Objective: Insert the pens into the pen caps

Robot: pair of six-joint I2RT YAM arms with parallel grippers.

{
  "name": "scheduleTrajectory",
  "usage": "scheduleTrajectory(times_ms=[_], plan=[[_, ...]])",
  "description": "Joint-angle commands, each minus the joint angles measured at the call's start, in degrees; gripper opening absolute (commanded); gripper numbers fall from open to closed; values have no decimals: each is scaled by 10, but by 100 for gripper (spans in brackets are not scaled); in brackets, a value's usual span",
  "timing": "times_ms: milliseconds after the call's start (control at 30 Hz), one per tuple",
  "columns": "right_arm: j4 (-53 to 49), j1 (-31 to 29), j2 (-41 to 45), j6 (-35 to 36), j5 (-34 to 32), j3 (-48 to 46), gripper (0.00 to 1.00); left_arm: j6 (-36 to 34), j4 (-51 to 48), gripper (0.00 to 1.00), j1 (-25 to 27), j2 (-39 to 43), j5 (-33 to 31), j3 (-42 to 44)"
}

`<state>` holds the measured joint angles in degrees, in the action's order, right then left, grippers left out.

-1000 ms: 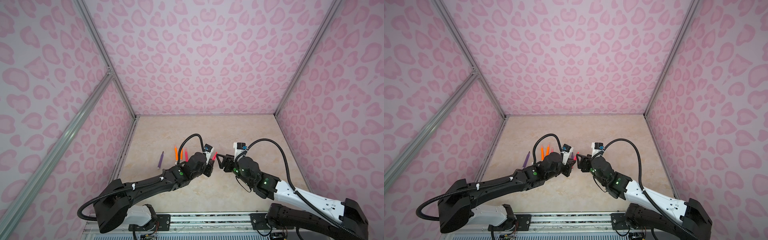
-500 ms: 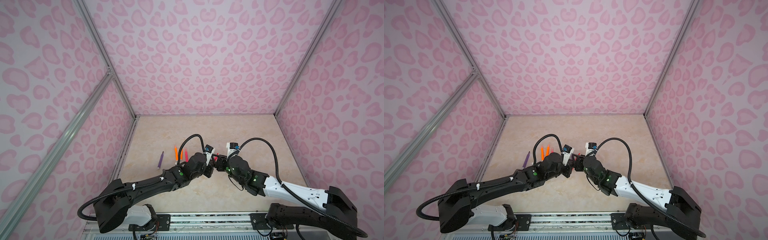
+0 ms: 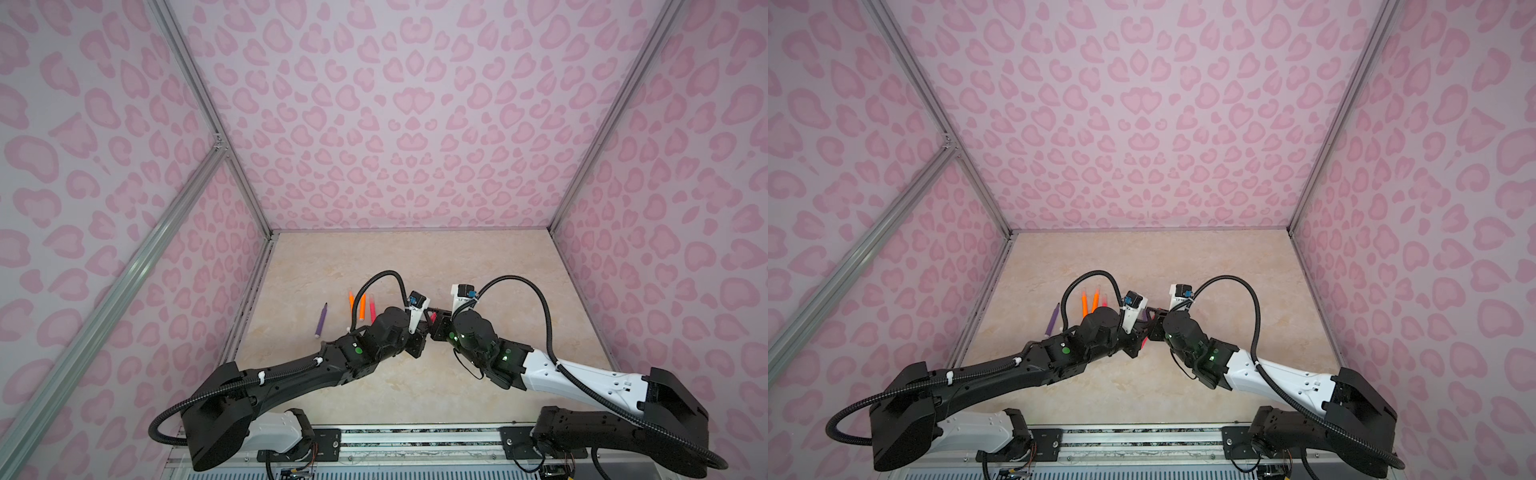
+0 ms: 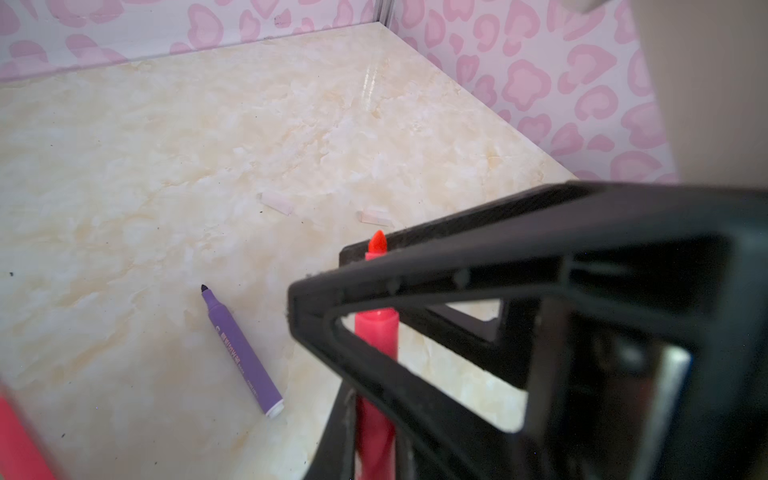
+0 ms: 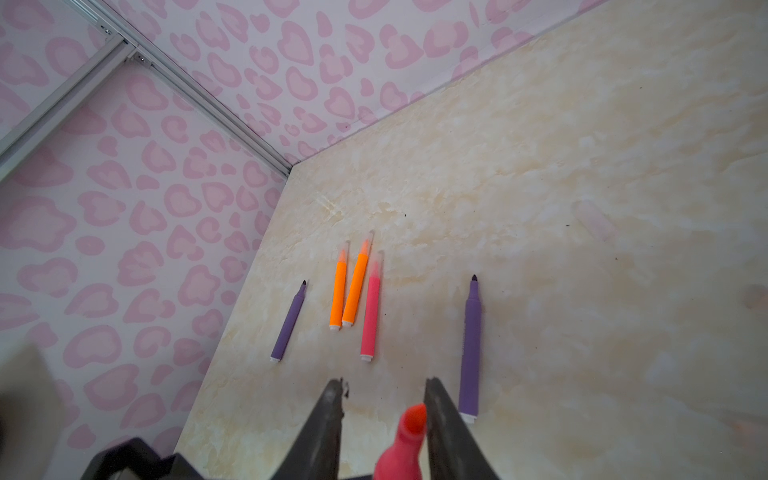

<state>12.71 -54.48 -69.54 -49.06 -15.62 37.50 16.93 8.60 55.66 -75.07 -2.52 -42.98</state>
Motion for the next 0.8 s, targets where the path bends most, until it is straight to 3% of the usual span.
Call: scheduleTrajectory(times_ms=[0,300,467,767], plan=[[15,0,-3,-6,-4,1,31,-5,34,3,0,3,6,-3],[20,-2,2,-11,-4,-4,4,-5,37,7,0,3,14,-2],[24,-6,5,-14,-2,-5,2,-3,35,19,0,-3,12,-5],[32,-19,-5,-15,-4,1,0,-3,36,26,0,4,7,-1]])
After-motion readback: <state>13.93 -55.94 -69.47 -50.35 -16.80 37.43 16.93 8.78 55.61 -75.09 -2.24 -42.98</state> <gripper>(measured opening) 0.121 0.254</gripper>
